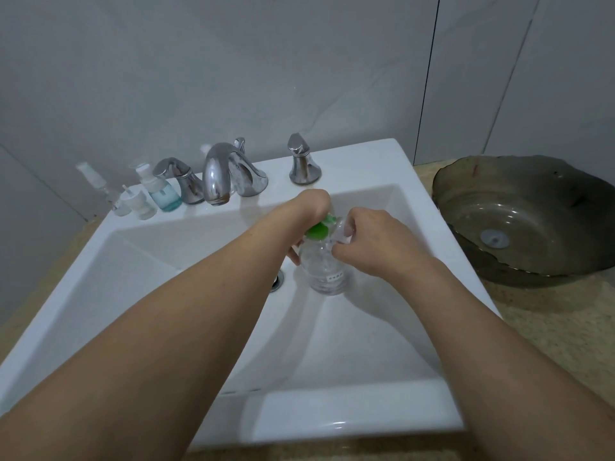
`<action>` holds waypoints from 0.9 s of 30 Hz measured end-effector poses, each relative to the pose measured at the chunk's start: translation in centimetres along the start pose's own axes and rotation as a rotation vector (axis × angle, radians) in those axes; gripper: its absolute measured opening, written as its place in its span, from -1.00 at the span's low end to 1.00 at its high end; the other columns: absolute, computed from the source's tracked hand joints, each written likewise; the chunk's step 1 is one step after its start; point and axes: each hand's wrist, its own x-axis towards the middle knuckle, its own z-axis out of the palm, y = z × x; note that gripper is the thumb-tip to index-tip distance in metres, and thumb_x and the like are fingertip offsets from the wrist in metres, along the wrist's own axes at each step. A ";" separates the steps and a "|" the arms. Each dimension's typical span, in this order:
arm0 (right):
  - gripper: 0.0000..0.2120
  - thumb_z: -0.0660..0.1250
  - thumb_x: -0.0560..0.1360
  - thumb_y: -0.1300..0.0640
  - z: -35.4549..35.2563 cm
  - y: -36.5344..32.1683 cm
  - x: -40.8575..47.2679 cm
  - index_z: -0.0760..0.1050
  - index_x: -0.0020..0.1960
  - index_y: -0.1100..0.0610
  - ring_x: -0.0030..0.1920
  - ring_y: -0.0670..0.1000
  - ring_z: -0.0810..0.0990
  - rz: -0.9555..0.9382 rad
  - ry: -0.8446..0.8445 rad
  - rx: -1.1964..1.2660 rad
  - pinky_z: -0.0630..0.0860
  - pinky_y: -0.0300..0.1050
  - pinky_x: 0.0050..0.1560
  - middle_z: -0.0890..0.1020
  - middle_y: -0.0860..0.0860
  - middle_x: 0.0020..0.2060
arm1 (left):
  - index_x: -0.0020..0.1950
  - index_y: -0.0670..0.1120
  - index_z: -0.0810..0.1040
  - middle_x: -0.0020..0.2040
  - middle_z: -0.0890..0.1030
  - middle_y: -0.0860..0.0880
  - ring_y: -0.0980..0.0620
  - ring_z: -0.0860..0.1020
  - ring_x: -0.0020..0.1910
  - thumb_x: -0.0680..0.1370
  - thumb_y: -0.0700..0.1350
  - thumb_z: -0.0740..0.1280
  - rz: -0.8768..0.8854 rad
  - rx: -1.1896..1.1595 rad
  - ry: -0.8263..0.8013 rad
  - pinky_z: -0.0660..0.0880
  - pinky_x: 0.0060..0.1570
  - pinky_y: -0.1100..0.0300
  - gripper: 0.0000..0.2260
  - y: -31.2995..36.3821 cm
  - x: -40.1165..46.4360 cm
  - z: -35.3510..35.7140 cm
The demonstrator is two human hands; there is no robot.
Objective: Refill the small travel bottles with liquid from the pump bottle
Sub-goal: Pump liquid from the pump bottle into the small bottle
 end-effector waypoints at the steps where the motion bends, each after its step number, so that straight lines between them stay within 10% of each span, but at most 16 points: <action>1: -0.73 0.37 0.37 -0.06 0.0 0.0 0.0 0.44 -0.05 0.06 -0.13 0.09 0.54 -0.003 0.009 0.001 0.43 -0.09 -0.20 0.57 -0.02 -0.13 | 0.14 -0.22 0.56 0.14 0.61 -0.22 -0.28 0.57 0.06 0.57 -0.11 0.09 -0.010 -0.020 -0.018 0.58 0.02 -0.33 -0.68 0.0 -0.1 -0.2; 6: -0.73 0.36 0.37 -0.08 -0.4 -0.1 0.0 0.39 -0.04 0.03 -0.13 0.07 0.52 -0.042 0.092 0.005 0.39 -0.09 -0.19 0.58 -0.04 -0.13 | 0.35 -0.22 0.40 0.26 0.50 -0.20 -0.44 0.40 0.35 0.64 -0.04 0.11 -0.057 -0.107 -0.153 0.43 0.16 -0.53 -0.63 0.6 -0.5 -1.6; 27: -0.74 0.37 0.35 -0.05 0.0 0.0 0.0 0.44 -0.06 0.06 -0.12 0.08 0.56 0.005 -0.003 0.008 0.50 -0.05 -0.15 0.58 -0.02 -0.13 | 0.18 -0.24 0.57 0.15 0.61 -0.26 -0.38 0.59 0.06 0.55 -0.08 0.10 -0.044 0.015 -0.112 0.58 -0.03 -0.39 -0.62 -0.1 0.4 -0.5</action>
